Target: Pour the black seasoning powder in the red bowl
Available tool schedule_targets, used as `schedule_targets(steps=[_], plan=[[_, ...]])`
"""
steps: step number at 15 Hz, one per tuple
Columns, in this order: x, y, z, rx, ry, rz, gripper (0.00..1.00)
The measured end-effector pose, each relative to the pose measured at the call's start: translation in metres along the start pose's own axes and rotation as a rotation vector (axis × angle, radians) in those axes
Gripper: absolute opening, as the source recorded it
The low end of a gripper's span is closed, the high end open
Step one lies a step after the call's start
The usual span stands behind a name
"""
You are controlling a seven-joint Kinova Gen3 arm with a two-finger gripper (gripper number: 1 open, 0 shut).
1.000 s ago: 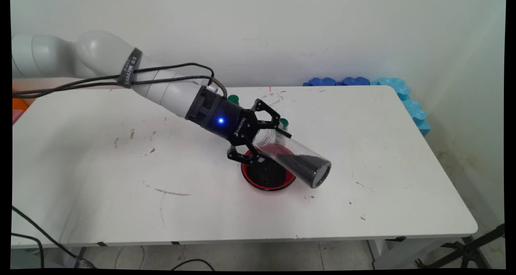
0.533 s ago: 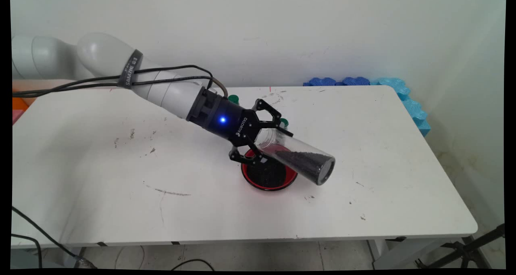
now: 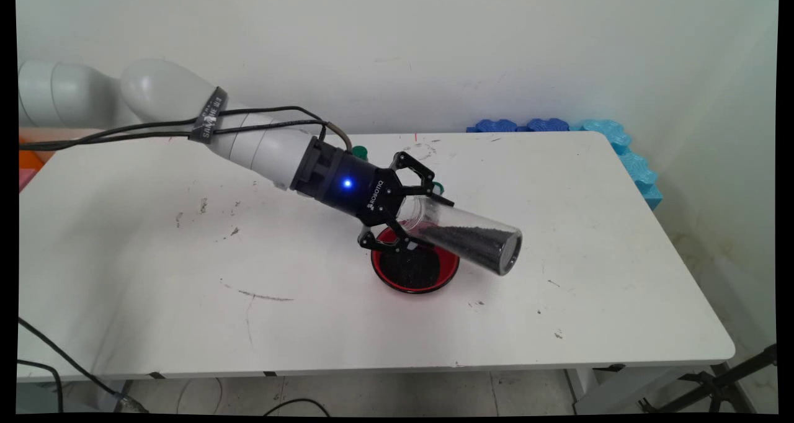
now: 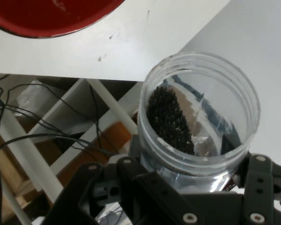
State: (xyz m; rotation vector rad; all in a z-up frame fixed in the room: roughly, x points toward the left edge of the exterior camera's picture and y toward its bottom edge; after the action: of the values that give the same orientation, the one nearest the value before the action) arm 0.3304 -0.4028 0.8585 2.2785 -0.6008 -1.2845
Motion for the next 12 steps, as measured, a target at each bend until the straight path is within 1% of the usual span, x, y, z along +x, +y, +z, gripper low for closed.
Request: schedule_targets(steps=[8,12], plan=[[0.0011,-0.0040,0.0034,-0.038,-0.020,-0.085,0.00],[0.0018,-0.0054,0.0045,-0.051,-0.034,-0.113,0.00]])
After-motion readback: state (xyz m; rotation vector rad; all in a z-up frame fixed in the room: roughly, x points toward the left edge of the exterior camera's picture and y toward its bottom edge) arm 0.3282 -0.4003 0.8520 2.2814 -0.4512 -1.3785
